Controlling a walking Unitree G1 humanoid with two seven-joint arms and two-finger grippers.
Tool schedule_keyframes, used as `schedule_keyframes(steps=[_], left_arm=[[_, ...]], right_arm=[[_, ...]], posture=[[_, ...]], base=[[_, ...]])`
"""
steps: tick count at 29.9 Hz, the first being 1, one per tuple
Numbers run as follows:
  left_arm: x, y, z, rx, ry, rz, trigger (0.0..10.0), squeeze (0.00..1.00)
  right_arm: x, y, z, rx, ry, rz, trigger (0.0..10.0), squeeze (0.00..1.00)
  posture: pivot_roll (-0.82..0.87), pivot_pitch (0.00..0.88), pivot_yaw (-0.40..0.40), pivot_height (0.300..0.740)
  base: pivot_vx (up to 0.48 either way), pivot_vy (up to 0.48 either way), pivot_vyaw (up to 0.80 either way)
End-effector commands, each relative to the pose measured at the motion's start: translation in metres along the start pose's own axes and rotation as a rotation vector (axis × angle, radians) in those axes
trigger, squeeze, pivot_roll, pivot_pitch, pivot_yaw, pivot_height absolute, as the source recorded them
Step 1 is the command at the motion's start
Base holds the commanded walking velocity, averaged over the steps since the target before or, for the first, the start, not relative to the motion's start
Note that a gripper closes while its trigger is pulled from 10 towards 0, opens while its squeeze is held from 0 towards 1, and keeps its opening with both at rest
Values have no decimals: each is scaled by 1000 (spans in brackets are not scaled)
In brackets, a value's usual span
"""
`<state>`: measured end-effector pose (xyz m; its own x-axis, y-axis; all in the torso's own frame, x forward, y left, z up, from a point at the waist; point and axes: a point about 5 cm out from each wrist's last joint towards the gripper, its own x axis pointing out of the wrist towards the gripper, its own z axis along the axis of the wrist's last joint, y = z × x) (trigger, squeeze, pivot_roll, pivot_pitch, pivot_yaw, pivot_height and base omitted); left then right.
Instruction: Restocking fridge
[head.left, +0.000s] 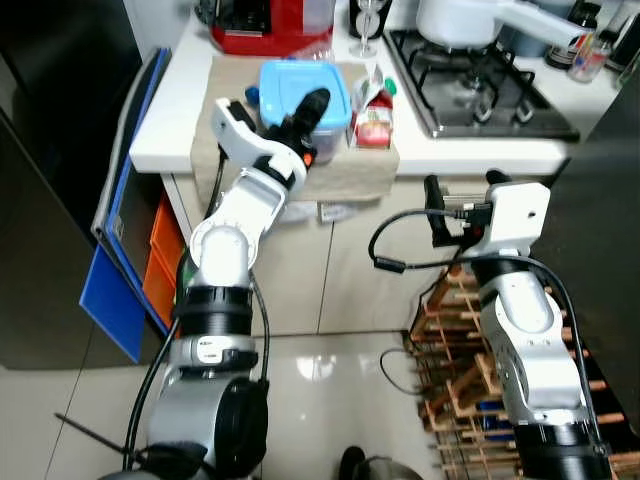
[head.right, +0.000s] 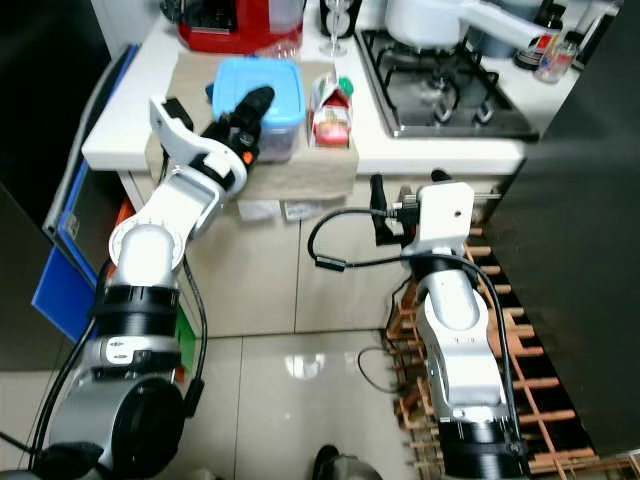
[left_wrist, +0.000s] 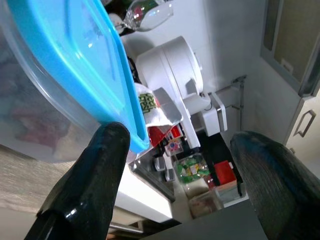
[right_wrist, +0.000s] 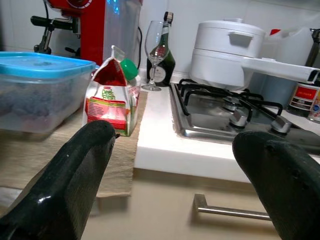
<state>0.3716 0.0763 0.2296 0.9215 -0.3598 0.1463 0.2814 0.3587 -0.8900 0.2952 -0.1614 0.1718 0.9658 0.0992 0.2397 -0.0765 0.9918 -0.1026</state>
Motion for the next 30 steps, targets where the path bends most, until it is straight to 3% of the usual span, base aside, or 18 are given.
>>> schedule_keyframes(steps=[1,9,15,22,30], left_arm=[[14,-34,-27,-43,58,-90,10000,0],[11,-25,-28,-36,52,-63,10000,0],[-8,-23,-17,45,65,-87,10000,0],[-23,-28,-12,66,76,-103,10000,0],[-43,-17,-20,60,131,-43,10000,0]], right_arm=[[-1,-5,-1,-13,3,-18,10000,184],[-3,-6,-2,-16,11,-23,10000,184],[-5,-4,-5,-11,24,-16,10000,184],[-8,-2,-8,-8,36,-7,10000,184],[-12,-2,-10,-6,47,-1,10000,184]], posture=[[-160,22,-8,740],[-161,26,-8,740],[-138,37,-16,740],[-120,39,-22,740],[-114,42,-23,740]], base=[[0,0,0],[0,0,0],[0,0,0],[0,0,0],[0,0,0]])
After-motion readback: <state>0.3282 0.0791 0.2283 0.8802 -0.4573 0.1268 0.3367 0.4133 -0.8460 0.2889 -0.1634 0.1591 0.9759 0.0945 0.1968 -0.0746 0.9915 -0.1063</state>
